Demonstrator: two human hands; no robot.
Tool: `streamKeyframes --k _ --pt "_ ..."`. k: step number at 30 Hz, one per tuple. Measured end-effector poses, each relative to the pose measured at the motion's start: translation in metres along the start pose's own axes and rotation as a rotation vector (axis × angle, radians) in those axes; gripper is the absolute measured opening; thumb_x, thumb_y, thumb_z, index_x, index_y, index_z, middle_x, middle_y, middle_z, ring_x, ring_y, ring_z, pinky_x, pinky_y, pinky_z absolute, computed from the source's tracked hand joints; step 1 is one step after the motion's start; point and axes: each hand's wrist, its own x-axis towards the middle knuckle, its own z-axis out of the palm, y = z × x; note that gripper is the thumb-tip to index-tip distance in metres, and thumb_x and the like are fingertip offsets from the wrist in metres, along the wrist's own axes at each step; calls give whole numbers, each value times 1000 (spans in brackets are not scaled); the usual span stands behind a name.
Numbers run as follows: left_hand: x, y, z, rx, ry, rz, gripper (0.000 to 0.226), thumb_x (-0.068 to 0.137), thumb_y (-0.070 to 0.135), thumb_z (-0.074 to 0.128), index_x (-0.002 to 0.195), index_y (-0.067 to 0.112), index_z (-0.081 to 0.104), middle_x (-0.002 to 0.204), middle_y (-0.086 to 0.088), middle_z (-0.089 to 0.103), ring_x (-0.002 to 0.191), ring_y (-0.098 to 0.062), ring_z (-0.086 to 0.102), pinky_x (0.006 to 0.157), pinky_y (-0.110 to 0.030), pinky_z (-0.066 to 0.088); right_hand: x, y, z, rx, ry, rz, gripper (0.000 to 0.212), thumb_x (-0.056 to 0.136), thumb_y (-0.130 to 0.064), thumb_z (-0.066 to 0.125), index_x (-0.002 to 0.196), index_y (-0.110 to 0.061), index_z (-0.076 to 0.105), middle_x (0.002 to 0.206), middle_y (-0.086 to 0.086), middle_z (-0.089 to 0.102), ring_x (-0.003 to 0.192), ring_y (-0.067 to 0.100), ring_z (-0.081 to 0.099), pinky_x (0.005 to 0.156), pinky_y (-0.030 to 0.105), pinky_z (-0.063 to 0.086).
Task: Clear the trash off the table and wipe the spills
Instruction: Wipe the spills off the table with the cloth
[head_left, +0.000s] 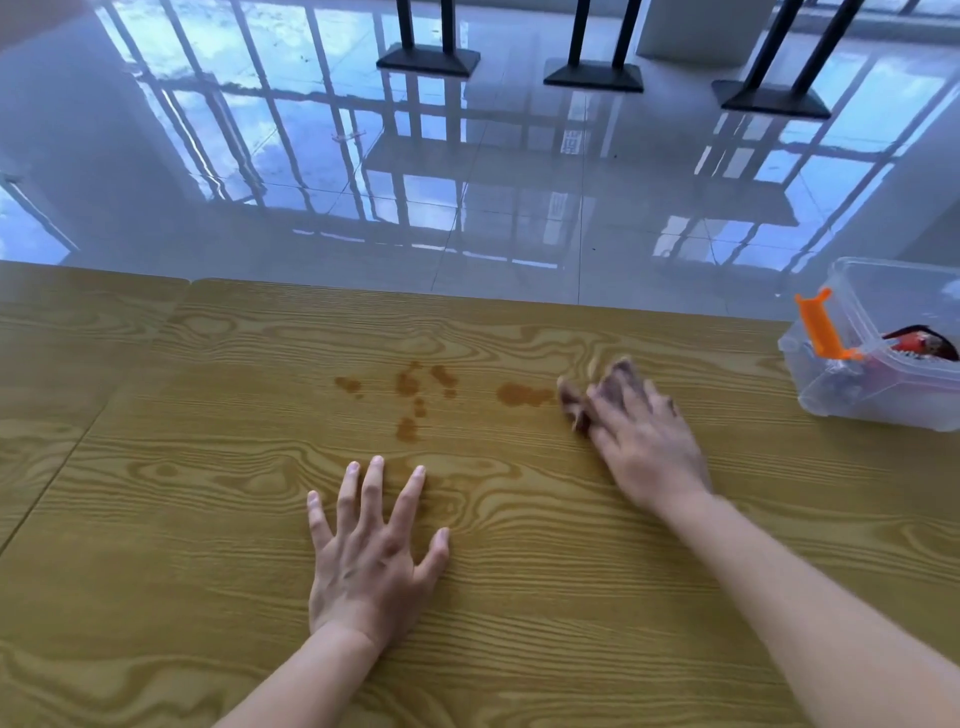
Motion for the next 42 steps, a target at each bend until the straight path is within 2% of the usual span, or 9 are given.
streamKeyframes --k 2,5,10,16,18,24,32,38,42 --pt "1 0 0 4 -4 3 70 83 71 29 146 41 28 157 -7 23 147 -29 10 115 -64 7 -60 -2 19 -40 64 -171 54 101 -59 12 153 -45 8 165 -10 -1 153 20 0 123 41 5" --pt "1 0 0 9 -16 11 70 83 70 32 145 39 31 155 -9 26 146 -31 14 114 -65 10 -69 15 18 -16 32 -184 54 103 -56 16 154 -41 14 166 -9 2 153 22 6 123 42 9" --pt "0 0 -1 7 -7 9 69 83 70 33 145 39 32 155 -9 28 146 -30 16 114 -65 11 52 -9 -17 152 -32 237 57 101 -58 14 155 -41 7 166 -7 -6 152 23 -4 123 46 2" --pt "-1 -1 0 3 -15 7 69 83 70 34 145 39 31 155 -9 27 146 -31 14 114 -65 10 -56 -28 24 -21 107 -199 56 102 -56 16 155 -40 9 166 -9 -2 153 21 -1 123 41 6" --pt "0 -1 2 8 -21 9 70 84 70 35 146 39 30 155 -9 27 146 -31 15 113 -65 10 -79 -17 30 -24 95 -221 57 102 -54 21 155 -38 11 166 -8 2 153 21 3 122 42 9" --pt "1 2 -2 11 -23 4 69 83 70 35 145 39 31 155 -9 27 146 -31 14 114 -65 10 48 -41 -10 117 -12 163 56 101 -57 13 155 -41 8 166 -6 -3 152 23 -4 123 46 2" --pt "0 2 -4 -6 -29 8 69 83 68 37 145 37 33 155 -10 28 146 -32 15 114 -65 8 -79 -49 32 -22 87 -366 55 103 -56 22 155 -38 17 165 -9 9 152 22 8 120 42 12" --pt "-1 4 -6 6 -29 7 69 84 68 35 145 37 34 155 -10 29 146 -32 16 113 -66 10 44 -77 -6 133 25 132 55 102 -51 17 155 -36 13 166 -3 2 152 26 1 123 47 5" --pt "0 3 -5 7 -27 3 69 84 69 34 146 39 30 157 -8 25 147 -30 11 115 -64 6 16 -90 8 28 44 -107 56 102 -54 16 155 -38 12 166 -5 0 153 25 -1 123 45 4"
